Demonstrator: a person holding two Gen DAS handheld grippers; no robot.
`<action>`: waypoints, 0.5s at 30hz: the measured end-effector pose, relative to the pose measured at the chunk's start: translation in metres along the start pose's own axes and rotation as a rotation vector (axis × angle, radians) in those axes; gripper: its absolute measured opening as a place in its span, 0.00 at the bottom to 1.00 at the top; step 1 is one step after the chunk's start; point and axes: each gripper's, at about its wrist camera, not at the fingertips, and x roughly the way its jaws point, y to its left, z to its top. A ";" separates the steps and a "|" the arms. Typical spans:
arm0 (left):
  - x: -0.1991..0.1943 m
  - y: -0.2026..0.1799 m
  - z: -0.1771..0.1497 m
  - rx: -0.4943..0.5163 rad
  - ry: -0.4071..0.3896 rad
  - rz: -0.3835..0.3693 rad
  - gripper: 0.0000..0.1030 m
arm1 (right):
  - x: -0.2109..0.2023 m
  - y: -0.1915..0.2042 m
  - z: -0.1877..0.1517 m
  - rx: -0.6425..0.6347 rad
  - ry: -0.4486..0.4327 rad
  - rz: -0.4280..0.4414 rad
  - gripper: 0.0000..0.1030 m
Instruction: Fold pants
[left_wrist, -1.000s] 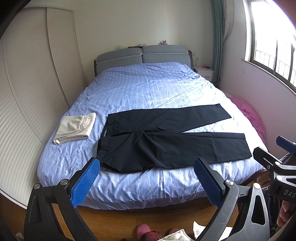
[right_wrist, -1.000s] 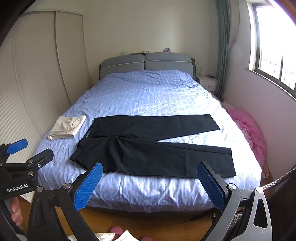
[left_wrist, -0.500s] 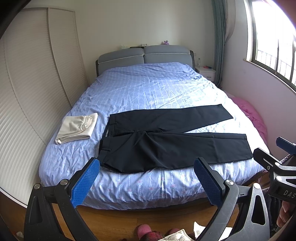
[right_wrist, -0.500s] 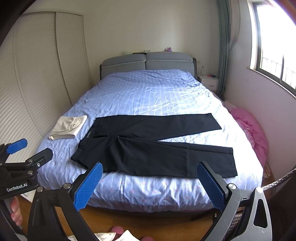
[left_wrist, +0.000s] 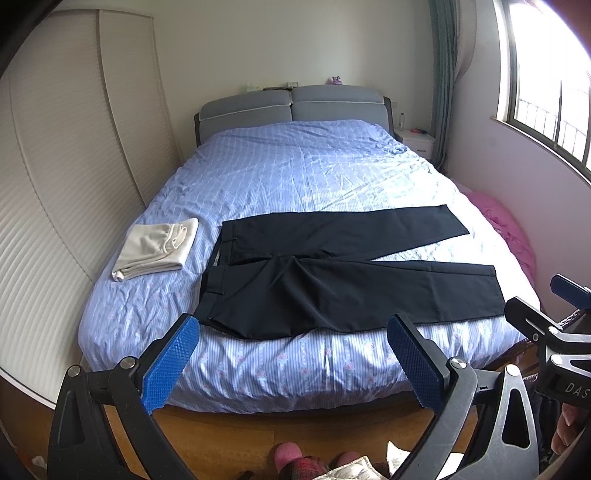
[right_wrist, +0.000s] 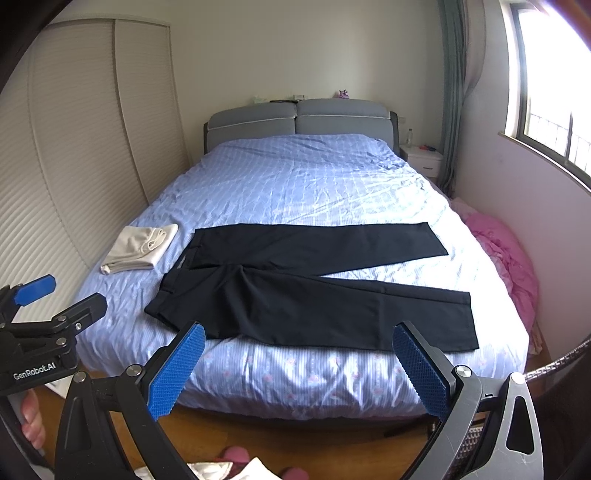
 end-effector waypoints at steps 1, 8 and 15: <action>0.001 0.001 -0.001 -0.003 0.006 0.002 1.00 | 0.002 0.001 0.001 -0.001 0.004 0.002 0.99; 0.020 0.013 -0.006 -0.029 0.077 0.016 1.00 | 0.022 0.012 -0.003 -0.010 0.057 0.037 0.99; 0.066 0.052 -0.016 -0.112 0.172 0.051 1.00 | 0.076 0.035 -0.010 -0.010 0.158 0.087 0.99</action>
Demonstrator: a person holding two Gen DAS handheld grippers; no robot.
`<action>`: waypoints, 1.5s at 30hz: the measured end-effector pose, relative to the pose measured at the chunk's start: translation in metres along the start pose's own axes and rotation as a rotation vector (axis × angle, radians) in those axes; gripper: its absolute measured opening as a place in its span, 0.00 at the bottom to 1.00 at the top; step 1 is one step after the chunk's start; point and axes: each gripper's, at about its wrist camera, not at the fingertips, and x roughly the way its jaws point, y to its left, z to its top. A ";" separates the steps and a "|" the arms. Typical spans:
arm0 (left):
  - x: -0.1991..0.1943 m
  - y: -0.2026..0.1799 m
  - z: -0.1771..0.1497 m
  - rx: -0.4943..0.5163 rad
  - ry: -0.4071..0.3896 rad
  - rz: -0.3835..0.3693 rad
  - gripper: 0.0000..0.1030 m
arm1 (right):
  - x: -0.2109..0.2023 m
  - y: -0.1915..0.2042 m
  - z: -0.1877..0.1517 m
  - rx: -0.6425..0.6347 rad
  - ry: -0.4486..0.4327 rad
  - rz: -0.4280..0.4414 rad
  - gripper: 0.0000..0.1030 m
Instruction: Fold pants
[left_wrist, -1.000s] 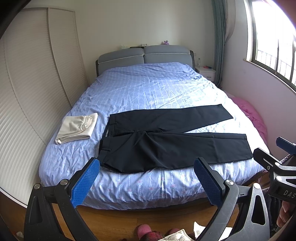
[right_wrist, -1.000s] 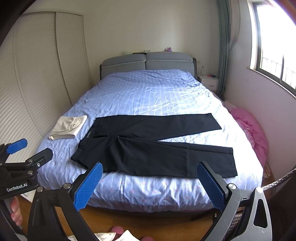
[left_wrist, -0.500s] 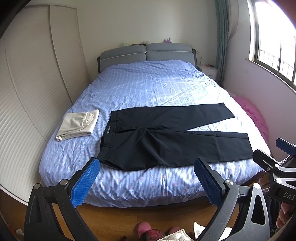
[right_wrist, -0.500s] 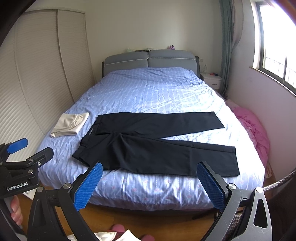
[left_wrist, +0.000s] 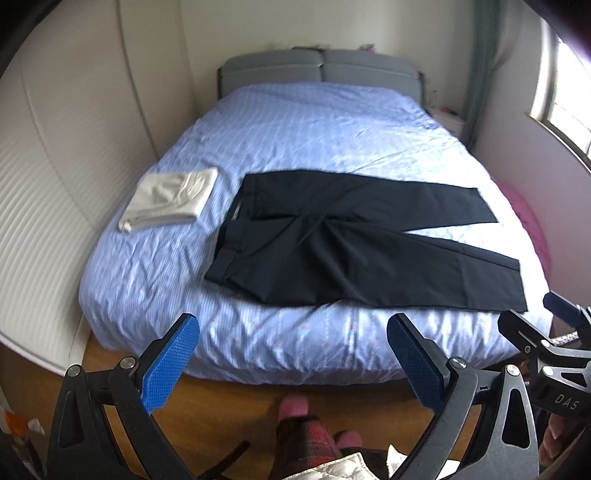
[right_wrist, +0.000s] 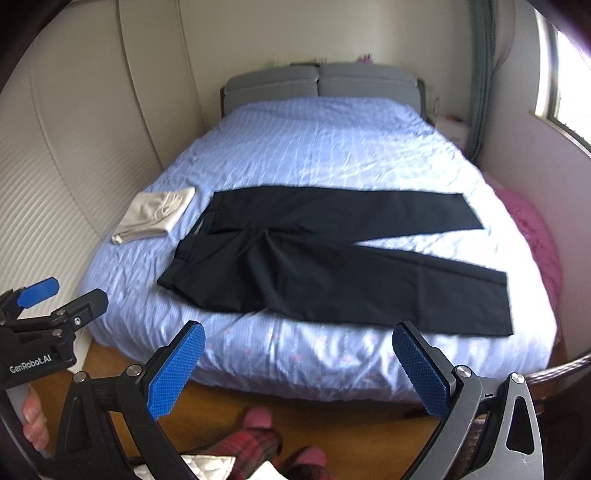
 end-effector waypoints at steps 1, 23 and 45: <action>0.010 0.008 0.001 -0.010 0.012 0.011 1.00 | 0.010 0.003 0.000 0.003 0.015 0.007 0.99; 0.317 0.116 0.003 -0.085 0.301 -0.028 0.90 | 0.326 0.060 -0.033 0.327 0.366 0.082 0.77; 0.366 0.155 0.051 -0.312 0.441 -0.325 0.12 | 0.362 0.052 0.018 0.414 0.368 0.100 0.10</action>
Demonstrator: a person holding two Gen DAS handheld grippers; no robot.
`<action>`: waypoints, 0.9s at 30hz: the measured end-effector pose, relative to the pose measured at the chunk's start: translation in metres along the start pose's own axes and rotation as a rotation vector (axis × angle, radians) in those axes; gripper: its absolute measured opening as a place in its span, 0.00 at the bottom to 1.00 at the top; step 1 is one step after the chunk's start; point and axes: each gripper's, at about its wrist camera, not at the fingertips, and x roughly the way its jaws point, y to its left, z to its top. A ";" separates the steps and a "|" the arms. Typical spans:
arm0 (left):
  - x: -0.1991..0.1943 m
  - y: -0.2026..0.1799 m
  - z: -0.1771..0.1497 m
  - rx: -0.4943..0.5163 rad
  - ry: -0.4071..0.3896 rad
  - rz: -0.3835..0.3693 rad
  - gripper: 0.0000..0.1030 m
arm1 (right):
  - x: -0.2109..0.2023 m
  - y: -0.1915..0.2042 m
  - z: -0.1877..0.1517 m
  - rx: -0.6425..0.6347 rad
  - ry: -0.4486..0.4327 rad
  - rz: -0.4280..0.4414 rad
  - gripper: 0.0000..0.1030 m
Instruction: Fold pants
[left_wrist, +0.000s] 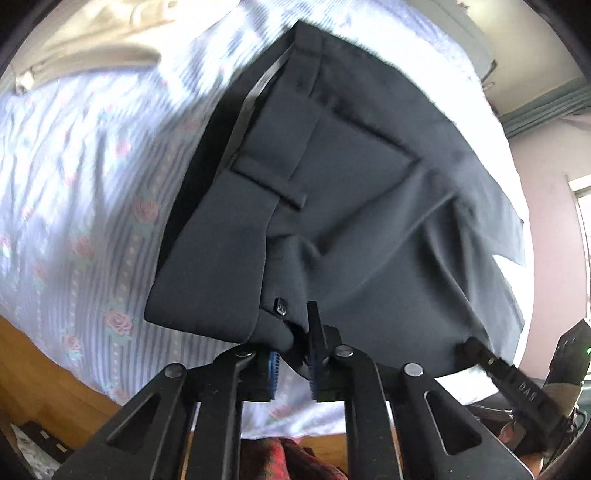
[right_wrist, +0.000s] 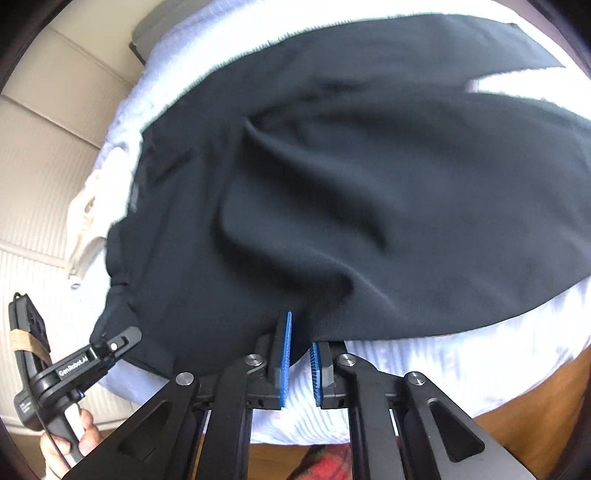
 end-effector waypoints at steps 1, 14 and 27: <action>-0.012 -0.006 0.004 0.005 -0.012 -0.012 0.11 | -0.013 0.006 0.005 -0.013 -0.022 0.001 0.10; -0.095 -0.100 0.167 0.157 -0.304 -0.084 0.10 | -0.111 0.063 0.170 -0.146 -0.333 0.013 0.09; 0.076 -0.099 0.331 0.188 -0.126 0.034 0.10 | 0.055 0.081 0.334 -0.225 -0.147 -0.079 0.09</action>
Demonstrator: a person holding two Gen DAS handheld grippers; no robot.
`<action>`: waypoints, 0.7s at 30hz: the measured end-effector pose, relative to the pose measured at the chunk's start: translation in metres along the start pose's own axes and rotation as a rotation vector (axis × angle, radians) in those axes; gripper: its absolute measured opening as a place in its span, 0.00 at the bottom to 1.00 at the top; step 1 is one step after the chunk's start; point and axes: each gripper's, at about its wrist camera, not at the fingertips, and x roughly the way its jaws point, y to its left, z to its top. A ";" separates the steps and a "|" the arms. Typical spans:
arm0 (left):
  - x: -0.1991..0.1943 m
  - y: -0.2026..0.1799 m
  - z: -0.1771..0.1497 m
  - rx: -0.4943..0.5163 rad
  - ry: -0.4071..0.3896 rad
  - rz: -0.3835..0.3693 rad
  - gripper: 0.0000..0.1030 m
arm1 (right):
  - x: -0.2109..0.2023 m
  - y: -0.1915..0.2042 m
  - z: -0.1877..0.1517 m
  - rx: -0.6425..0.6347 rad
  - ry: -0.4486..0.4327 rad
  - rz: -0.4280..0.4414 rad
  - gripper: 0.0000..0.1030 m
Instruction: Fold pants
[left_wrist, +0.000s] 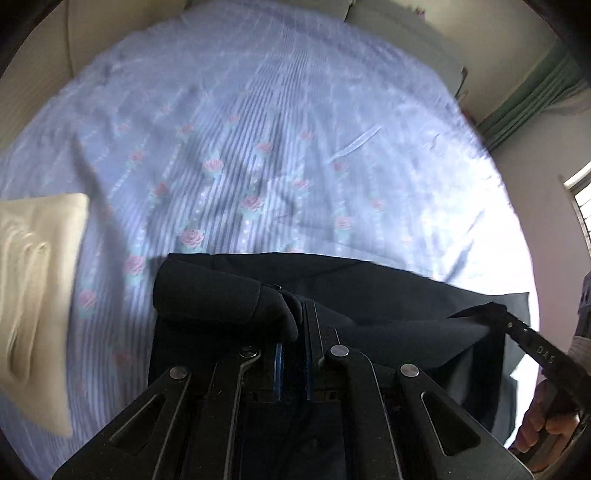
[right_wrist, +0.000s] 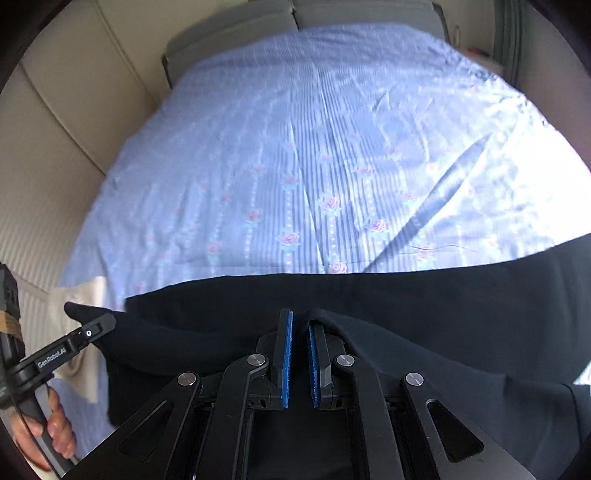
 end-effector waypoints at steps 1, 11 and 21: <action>0.014 0.002 0.004 0.003 0.025 0.012 0.10 | 0.014 0.001 0.004 -0.002 0.019 -0.006 0.09; 0.018 -0.013 0.021 0.015 0.065 0.092 0.36 | 0.017 0.004 0.009 0.029 0.088 0.090 0.44; -0.101 -0.104 -0.045 0.366 -0.182 0.087 0.75 | -0.161 -0.025 -0.058 0.047 -0.193 0.052 0.55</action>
